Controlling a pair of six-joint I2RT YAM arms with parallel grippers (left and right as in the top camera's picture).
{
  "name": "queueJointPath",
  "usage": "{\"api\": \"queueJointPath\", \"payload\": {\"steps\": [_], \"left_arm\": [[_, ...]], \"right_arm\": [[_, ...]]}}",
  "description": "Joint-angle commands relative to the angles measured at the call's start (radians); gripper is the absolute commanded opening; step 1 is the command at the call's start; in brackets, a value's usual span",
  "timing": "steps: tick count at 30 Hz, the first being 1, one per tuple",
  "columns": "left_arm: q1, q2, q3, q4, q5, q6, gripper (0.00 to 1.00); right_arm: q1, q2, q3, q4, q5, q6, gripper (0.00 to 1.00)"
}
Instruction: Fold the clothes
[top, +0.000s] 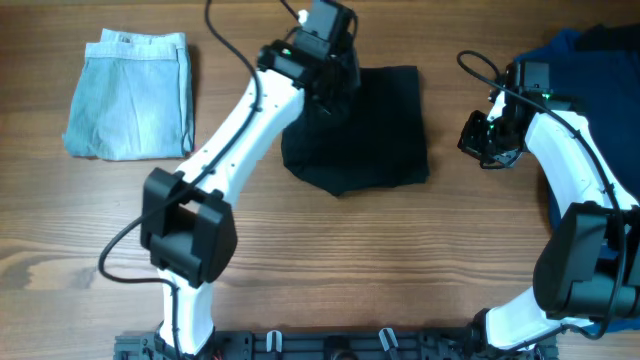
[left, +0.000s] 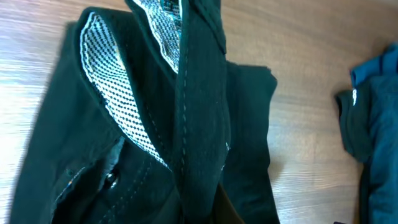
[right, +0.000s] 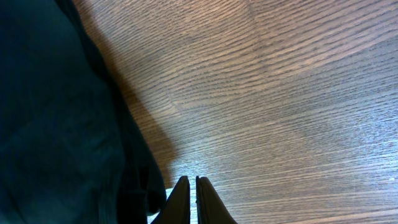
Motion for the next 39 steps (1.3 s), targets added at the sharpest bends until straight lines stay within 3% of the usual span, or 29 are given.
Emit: {"api": "queueJointPath", "payload": {"steps": [1, 10, 13, 15, 16, 18, 20, 21, 23, 24, 26, 31, 37, 39], "left_arm": [[-0.054, 0.049, 0.022, 0.071, -0.002, -0.018, 0.04], [-0.131, 0.127, 0.022, 0.145, -0.002, -0.018, 0.04], [-0.147, 0.131, 0.022, 0.174, 0.025, -0.018, 0.21], [-0.143, 0.122, 0.023, 0.266, 0.235, -0.017, 0.41], [-0.134, 0.108, 0.023, 0.299, 0.319, -0.017, 0.55], [-0.101, 0.062, 0.024, 0.317, 0.368, -0.01, 0.57], [-0.048, 0.012, 0.024, 0.297, 0.341, 0.017, 0.55], [-0.026, -0.001, 0.024, 0.28, 0.316, 0.017, 0.46], [0.014, -0.006, 0.024, 0.221, 0.236, 0.078, 0.1], [0.028, 0.002, 0.024, 0.177, 0.165, 0.108, 0.04], [0.037, 0.023, 0.021, 0.091, 0.045, 0.176, 0.04], [0.037, 0.121, 0.02, 0.102, 0.045, 0.206, 0.04], [0.037, 0.258, 0.02, 0.186, 0.045, 0.228, 0.04], [0.038, 0.307, 0.02, 0.203, 0.031, 0.228, 0.04]], "right_arm": [[-0.004, 0.017, -0.008, -0.002, 0.013, -0.019, 0.06], [-0.004, 0.017, -0.009, -0.002, 0.013, -0.019, 0.06], [-0.004, 0.017, -0.008, 0.003, 0.009, -0.016, 0.04], [-0.004, 0.013, -0.006, 0.027, -0.055, -0.016, 0.04], [-0.004, 0.008, -0.003, 0.036, -0.067, -0.016, 0.05], [-0.004, -0.019, 0.026, 0.031, -0.071, -0.023, 0.05], [-0.004, -0.073, 0.078, 0.021, -0.18, -0.121, 0.08], [-0.003, -0.103, 0.092, 0.023, -0.253, -0.154, 0.09], [0.001, -0.176, 0.095, 0.035, -0.414, -0.16, 0.04], [0.011, -0.187, 0.095, 0.034, -0.473, -0.185, 0.04], [0.064, -0.175, 0.079, 0.035, -0.526, -0.229, 0.04], [0.205, -0.014, 0.067, 0.061, -0.471, -0.308, 0.04], [0.244, 0.295, 0.039, 0.056, -0.353, -0.293, 0.04], [0.244, 0.378, -0.021, 0.051, -0.262, -0.203, 0.04]]}}
